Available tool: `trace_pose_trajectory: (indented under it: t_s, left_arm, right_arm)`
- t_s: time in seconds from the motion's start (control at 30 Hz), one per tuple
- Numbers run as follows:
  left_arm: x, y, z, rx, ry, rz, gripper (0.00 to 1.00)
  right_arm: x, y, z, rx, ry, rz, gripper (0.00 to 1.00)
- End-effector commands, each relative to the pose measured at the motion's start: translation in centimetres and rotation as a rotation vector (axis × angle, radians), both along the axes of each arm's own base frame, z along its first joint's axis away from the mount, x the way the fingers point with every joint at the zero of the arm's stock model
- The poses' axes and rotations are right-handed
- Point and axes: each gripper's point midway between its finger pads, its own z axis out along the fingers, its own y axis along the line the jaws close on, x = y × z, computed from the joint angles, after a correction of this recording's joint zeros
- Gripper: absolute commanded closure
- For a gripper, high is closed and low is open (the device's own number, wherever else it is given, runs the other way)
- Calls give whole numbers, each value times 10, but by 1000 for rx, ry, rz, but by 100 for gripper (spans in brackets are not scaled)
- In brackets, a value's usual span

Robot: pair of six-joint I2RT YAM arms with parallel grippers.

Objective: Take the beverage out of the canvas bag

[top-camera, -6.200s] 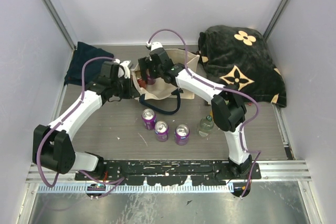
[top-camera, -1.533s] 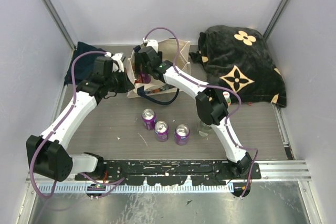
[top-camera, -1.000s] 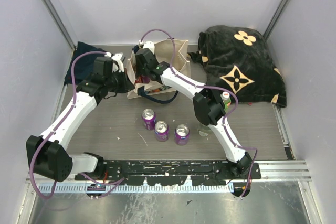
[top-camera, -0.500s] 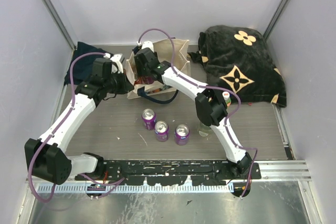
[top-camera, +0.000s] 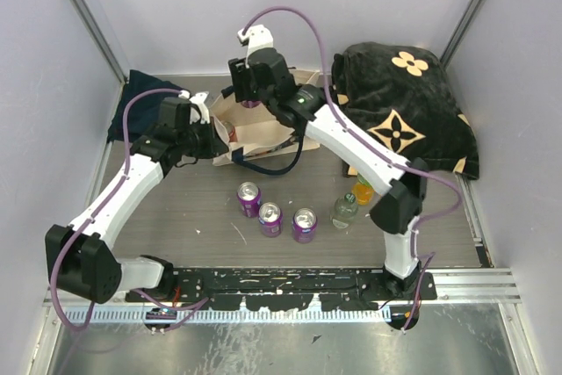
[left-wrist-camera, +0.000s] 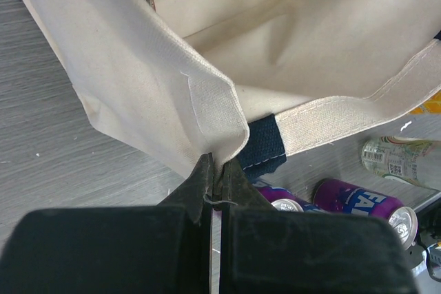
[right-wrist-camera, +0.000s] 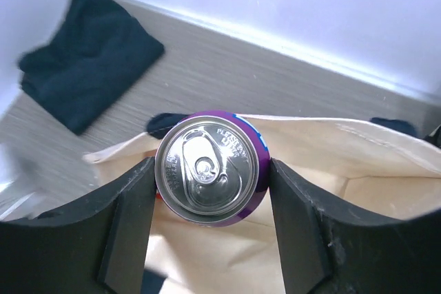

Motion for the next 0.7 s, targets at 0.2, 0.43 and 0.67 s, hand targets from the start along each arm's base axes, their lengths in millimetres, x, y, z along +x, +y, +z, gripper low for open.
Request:
trace_pose_trajectory:
  t_s: [0.2,0.43,0.67]
  left_arm:
    - [6,0,-27,18,75,17,98]
    - [13,-3,-29,17,77,8,98]
    - [18,-5,-27,2,74,9,98]
  right_arm:
    - [-95,-84,150,190,-234,-64,99]
    - [-139,-152,117,229,-143,-200,99]
    - [-157,-161,37,251,28,-247,99]
